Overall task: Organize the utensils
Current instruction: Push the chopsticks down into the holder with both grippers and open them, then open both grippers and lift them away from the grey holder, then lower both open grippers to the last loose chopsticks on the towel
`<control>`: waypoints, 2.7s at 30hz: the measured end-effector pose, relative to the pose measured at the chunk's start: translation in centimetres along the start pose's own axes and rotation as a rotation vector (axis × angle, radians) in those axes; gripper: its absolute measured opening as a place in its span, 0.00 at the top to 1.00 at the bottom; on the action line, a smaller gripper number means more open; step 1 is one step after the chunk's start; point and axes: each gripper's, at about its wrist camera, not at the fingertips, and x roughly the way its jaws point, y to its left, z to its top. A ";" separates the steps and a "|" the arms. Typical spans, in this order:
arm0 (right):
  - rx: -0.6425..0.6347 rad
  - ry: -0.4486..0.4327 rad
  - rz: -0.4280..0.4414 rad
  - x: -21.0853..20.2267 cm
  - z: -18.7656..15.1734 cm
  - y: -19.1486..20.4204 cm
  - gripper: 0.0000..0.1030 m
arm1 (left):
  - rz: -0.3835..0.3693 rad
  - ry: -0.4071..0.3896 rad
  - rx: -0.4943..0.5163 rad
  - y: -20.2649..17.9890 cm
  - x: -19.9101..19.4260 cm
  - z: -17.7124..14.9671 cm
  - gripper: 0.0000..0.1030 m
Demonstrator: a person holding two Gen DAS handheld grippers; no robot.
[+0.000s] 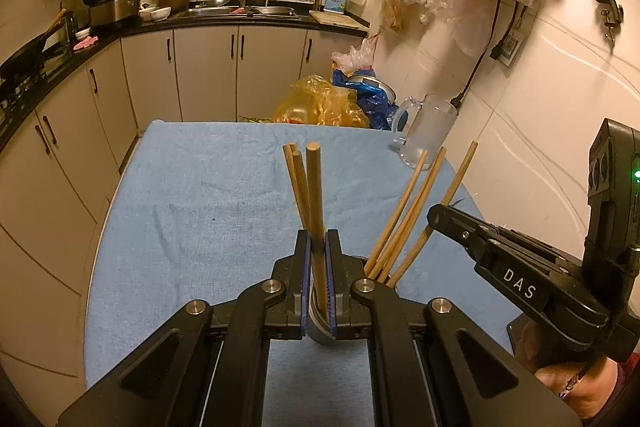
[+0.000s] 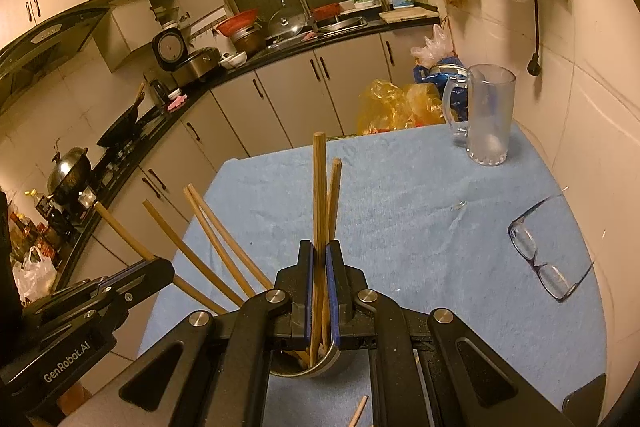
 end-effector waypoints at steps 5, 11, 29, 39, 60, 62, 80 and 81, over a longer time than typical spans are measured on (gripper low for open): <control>0.000 0.016 0.001 0.3 -0.2 -0.1 0.94 | 0.000 0.003 0.012 -0.2 0.2 -0.1 0.94; 0.011 0.031 -0.002 0.5 -0.4 -0.2 0.93 | -0.002 0.006 0.017 -0.2 0.4 -0.1 0.94; 0.008 0.037 0.002 0.2 -0.5 0.0 0.93 | 0.001 0.005 0.018 -0.4 0.6 0.1 0.94; 0.017 -0.002 -0.015 -1.9 -0.2 0.1 0.92 | -0.006 -0.012 0.003 -0.4 0.0 -0.1 0.91; 0.053 -0.007 -0.087 -5.5 -1.8 -1.3 0.77 | 0.008 -0.067 0.032 -1.7 -4.0 -1.6 0.72; 0.069 0.009 -0.092 -5.6 -2.4 -1.9 0.75 | 0.005 -0.062 0.025 -1.7 -4.2 -2.1 0.71; 0.327 0.403 -0.073 0.6 -12.0 -8.3 0.73 | 0.013 0.283 -0.114 2.2 -0.6 -14.9 0.68; 0.336 0.423 -0.068 1.2 -12.4 -8.4 0.73 | 0.018 0.291 -0.113 2.4 -0.8 -15.3 0.68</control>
